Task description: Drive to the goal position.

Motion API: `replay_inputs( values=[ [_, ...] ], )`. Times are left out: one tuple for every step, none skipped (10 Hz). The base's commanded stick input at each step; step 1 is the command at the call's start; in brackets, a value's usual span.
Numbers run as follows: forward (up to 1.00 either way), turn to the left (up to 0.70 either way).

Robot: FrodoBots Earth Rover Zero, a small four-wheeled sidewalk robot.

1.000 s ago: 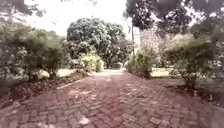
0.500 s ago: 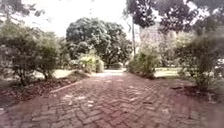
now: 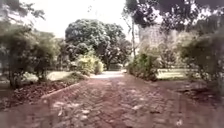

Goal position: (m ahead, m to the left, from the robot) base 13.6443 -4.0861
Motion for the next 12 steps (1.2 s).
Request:
replay_inputs(
  values=[
    [0.7, 0.0],
    [0.7, 0.0],
    [0.7, 0.0],
    [0.7, 0.0],
    [0.7, 0.0],
    [0.7, 0.0],
    [0.7, 0.0],
    [0.7, 0.0],
    [0.7, 0.0],
    [0.7, 0.0],
    [0.7, 0.0],
    [0.7, 0.0]
  ],
)
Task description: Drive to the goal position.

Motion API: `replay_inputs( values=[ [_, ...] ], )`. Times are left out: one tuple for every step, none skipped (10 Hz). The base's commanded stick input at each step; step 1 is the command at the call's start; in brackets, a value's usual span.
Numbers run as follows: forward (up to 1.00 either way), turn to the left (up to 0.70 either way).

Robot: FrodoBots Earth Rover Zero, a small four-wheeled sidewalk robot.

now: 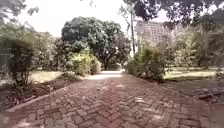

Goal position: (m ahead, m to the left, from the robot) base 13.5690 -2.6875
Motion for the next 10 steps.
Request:
replay_inputs(
  values=[
    [0.7, 0.0],
    [0.7, 0.0],
    [0.7, 0.0],
    [0.7, 0.0],
    [0.7, 0.0],
    [0.7, 0.0],
    [0.7, 0.0],
    [0.7, 0.0],
    [0.7, 0.0],
    [0.7, 0.0]
  ],
)
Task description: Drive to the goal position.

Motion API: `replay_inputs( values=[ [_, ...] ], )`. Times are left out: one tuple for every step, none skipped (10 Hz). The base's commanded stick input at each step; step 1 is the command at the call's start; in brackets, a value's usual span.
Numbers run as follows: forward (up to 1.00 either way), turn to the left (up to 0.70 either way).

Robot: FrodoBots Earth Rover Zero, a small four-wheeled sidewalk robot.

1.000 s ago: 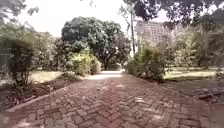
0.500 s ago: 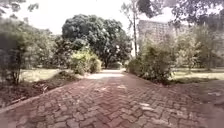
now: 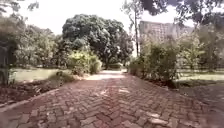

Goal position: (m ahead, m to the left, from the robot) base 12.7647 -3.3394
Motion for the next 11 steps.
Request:
replay_inputs(
  values=[
    [0.7, 0.0],
    [0.7, 0.0],
    [0.7, 0.0],
    [0.7, 0.0],
    [0.7, 0.0],
    [0.7, 0.0],
    [0.7, 0.0],
    [0.7, 0.0],
    [0.7, 0.0],
    [0.7, 0.0],
    [0.7, 0.0]
  ],
)
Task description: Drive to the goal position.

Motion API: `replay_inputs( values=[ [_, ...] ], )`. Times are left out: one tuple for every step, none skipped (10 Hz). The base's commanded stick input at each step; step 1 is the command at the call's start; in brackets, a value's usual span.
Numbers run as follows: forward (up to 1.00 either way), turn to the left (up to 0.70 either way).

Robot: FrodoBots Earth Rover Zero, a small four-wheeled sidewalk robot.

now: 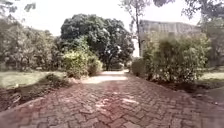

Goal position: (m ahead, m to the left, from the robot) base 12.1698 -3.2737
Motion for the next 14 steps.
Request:
replay_inputs(
  values=[
    [0.7, 0.0],
    [0.7, 0.0],
    [0.7, 0.0],
    [0.7, 0.0],
    [0.7, 0.0],
    [0.7, 0.0],
    [0.7, 0.0],
    [0.7, 0.0],
    [0.7, 0.0],
    [0.7, 0.0],
    [0.7, 0.0],
    [0.7, 0.0],
    [0.7, 0.0],
    [0.7, 0.0]
  ],
)
